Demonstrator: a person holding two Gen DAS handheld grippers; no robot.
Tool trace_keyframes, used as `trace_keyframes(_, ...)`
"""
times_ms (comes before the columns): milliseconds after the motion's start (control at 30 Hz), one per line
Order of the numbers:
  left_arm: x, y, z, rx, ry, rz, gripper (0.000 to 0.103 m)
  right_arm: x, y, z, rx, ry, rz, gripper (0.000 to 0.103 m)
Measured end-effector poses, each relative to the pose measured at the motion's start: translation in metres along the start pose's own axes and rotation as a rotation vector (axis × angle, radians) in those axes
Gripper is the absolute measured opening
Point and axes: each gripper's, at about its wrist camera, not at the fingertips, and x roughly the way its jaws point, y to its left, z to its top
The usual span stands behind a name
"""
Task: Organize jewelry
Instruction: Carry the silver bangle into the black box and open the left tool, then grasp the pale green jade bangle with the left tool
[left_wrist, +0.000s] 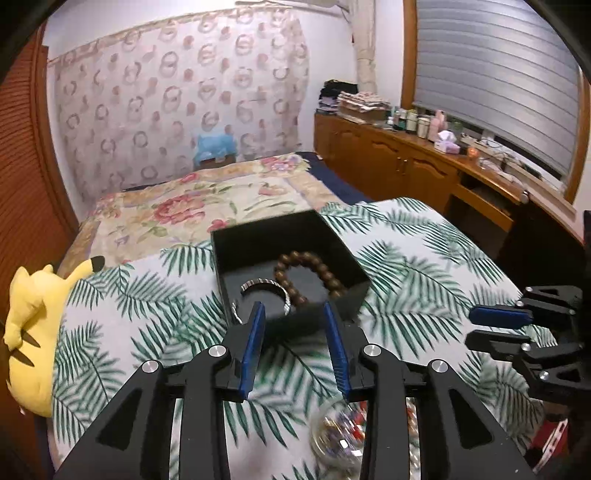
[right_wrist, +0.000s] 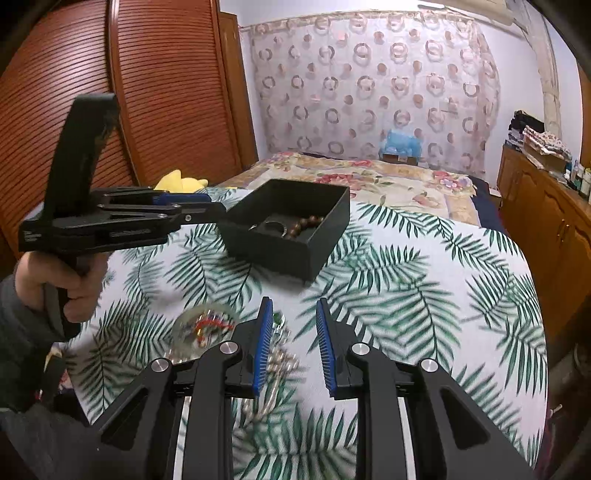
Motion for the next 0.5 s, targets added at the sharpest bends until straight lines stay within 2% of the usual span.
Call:
trace_keyframes(33,-0.003,-0.001,-0.004,-0.005,0.0,-0.01,0.033,-0.002,0.001,-0.004,-0.001,0.001,-0.001,0.026)
trace_keyframes(100,-0.007,-0.003,-0.014,-0.02,0.005,-0.027,0.045,-0.005,0.006,-0.012,-0.001,0.003,-0.003,0.026)
trace_keyframes(233,-0.012,-0.009,-0.03,-0.023,0.012,-0.028,0.055,-0.009,0.01,-0.028,0.015,0.009,-0.003,0.026)
trace_keyframes(300,-0.012,-0.01,-0.037,-0.031,0.019,-0.037,0.065,-0.008,0.013,-0.035,0.015,0.017,-0.008,0.026)
trace_keyframes(500,-0.003,-0.017,-0.054,-0.042,0.063,-0.052,0.076,0.001,0.015,-0.05,0.008,0.055,-0.029,0.03)
